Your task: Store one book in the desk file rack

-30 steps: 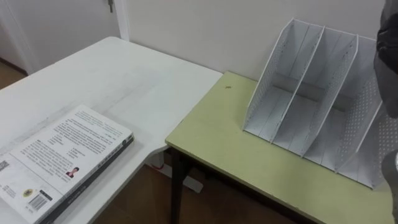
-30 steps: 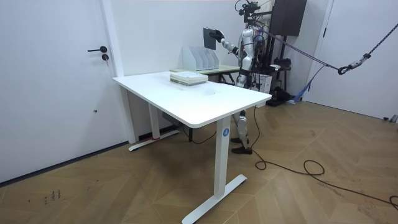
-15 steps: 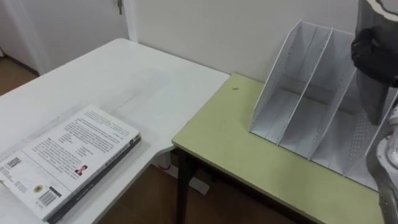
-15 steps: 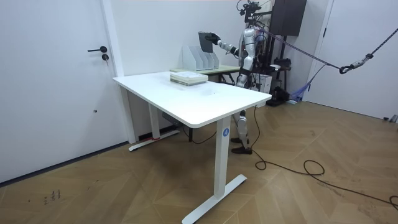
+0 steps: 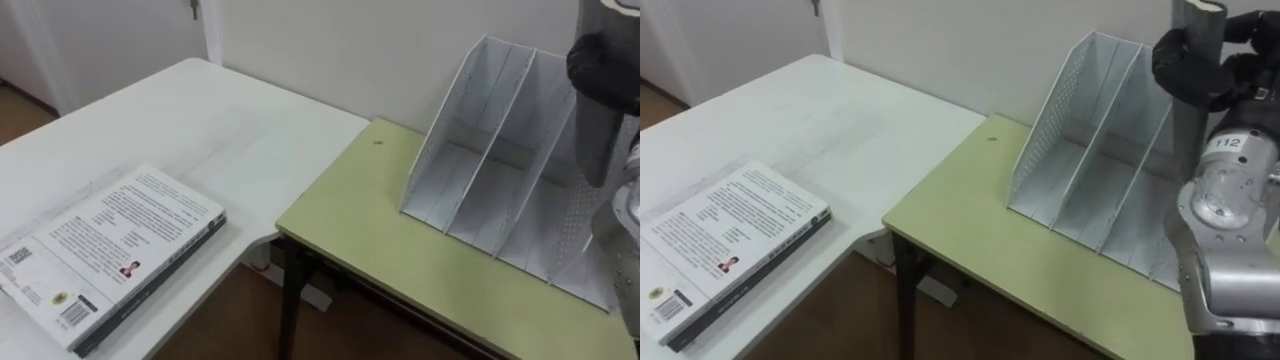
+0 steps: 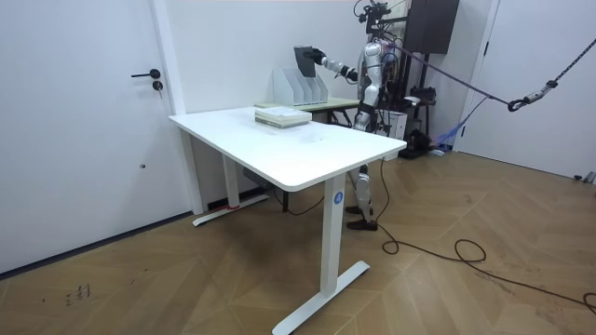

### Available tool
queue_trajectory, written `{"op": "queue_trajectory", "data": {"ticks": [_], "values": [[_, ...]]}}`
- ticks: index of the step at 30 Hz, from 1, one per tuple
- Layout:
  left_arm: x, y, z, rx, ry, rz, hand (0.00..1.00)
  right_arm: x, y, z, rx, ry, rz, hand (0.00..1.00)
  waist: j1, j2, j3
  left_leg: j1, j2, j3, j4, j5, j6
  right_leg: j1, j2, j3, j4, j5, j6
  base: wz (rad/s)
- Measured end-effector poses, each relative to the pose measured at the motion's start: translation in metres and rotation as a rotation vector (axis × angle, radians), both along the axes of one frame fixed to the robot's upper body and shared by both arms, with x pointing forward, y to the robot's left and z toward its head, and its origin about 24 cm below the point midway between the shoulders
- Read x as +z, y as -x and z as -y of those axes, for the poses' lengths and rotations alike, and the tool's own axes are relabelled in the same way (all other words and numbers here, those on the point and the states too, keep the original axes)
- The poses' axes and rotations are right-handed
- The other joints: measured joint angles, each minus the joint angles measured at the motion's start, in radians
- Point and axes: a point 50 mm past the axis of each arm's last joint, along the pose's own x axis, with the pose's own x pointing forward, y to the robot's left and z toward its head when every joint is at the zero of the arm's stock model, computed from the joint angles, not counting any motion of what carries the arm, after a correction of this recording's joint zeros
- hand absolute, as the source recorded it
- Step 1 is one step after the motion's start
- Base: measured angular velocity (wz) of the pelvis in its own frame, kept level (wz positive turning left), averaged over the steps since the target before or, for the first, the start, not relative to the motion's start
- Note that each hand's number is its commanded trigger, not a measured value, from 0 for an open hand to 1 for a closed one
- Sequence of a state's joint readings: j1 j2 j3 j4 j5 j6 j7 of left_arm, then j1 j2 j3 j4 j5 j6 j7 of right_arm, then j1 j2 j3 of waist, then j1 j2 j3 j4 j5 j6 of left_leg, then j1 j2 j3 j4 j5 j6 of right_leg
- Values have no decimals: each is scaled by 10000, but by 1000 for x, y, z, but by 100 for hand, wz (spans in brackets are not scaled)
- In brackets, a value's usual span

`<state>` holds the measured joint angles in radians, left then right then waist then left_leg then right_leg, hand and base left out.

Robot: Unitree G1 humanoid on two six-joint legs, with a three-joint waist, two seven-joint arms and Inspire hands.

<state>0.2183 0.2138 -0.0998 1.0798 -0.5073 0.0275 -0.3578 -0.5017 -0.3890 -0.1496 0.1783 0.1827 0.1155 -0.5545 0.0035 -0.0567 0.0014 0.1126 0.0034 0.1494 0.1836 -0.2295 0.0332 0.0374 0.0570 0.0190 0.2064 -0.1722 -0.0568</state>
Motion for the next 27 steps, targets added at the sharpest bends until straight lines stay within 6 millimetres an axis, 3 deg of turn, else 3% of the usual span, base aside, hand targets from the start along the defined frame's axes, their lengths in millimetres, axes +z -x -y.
{"op": "queue_trajectory", "data": {"ticks": [14, 15, 16, 17, 27], "values": [[-1, 2, 0, 56, 104, -349, 0, -9, -4, 28, -714, -553, -916, 100, -287, 108, -73, -156, 2, -158, 129, 0, 0, -38, -62, -305, -29, 3, -10, 3], [-1, 2, 0, 69, 123, -399, 0, -10, -5, 32, -805, -603, -1012, 84, -298, 117, -91, -157, 0, -168, 129, 0, 0, -33, -68, -338, -24, 3, -10, 5], [-1, 2, 0, 70, 141, -454, 0, -12, -6, 35, -919, -684, -1111, 35, -331, 124, -100, -164, -4, -203, 136, 0, 0, -33, -72, -371, -22, 3, -10, 7], [-1, 3, 0, 74, 146, -471, 0, -12, -6, 36, -969, -734, -1147, 0, -337, 127, -102, -168, -5, -216, 140, 0, 0, -33, -75, -385, -21, 3, -10, 6], [1, 2, -5, 103, 38, -585, 0, -4, -3, 50, -1311, -1002, -1171, 0, -371, -39, -116, -165, -6, -282, 147, 1, -1, -12, -137, -493, -12, 3, -11, 2]]}}
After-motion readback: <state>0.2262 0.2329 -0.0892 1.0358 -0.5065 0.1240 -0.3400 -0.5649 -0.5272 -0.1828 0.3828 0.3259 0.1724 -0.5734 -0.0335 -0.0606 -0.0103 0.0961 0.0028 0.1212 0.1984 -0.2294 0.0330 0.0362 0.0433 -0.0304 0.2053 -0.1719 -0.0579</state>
